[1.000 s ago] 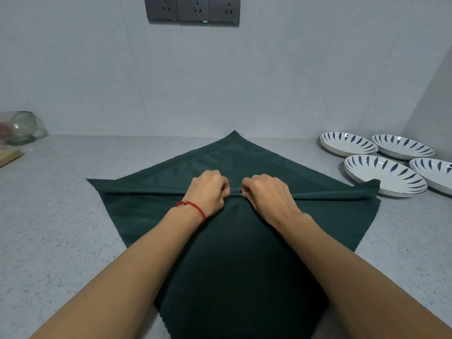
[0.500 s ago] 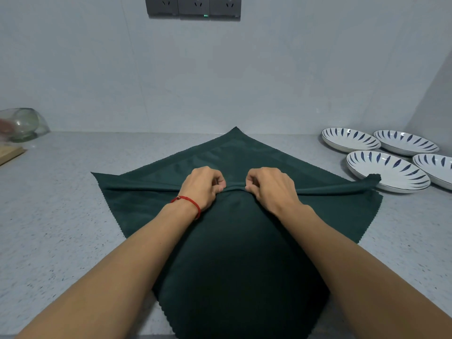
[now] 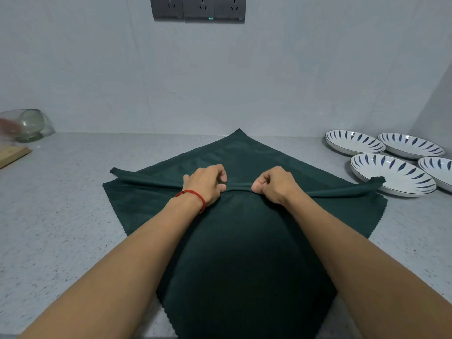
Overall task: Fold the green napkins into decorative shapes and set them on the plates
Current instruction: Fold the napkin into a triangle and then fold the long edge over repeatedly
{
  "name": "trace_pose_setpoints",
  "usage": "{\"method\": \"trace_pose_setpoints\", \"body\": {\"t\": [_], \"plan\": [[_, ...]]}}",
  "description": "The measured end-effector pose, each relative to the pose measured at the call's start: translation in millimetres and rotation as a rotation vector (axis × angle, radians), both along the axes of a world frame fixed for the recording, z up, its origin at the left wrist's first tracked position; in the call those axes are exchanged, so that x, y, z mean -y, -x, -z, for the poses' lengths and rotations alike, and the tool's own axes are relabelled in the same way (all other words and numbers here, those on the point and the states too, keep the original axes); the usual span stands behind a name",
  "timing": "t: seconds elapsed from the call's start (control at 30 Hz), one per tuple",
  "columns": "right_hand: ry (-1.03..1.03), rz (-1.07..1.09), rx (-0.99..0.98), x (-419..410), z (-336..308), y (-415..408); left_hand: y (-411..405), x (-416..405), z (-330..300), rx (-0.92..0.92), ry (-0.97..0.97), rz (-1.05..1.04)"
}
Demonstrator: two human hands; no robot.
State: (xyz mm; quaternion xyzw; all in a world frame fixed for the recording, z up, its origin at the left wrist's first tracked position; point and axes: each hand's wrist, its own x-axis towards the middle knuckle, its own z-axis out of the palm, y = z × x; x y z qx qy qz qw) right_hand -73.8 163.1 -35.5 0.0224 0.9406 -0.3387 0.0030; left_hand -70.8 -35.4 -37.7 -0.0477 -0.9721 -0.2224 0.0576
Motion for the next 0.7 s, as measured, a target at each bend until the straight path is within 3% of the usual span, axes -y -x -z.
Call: {"method": "trace_pose_setpoints", "body": {"t": [0.13,0.33,0.47,0.6,0.7], "plan": [[-0.064,0.078,-0.138,4.0,8.4,-8.8,-2.9,1.3,2.5,-0.055,0.035,0.013],[-0.364,-0.144,-0.396,-7.2,15.0,-23.7,-4.3,22.2,9.4,-0.09,0.108,0.125],[-0.43,-0.148,-0.337,-3.8,14.2,-17.3,-2.7,28.7,11.8,-0.102,-0.03,0.049],[-0.235,0.001,-0.094,-1.3,-2.6,-1.4,-0.1,25.6,5.3,-0.069,-0.136,-0.046],[-0.189,0.025,-0.143,-4.3,-4.1,-4.6,-0.5,25.7,1.3,-0.047,-0.128,-0.081]]}}
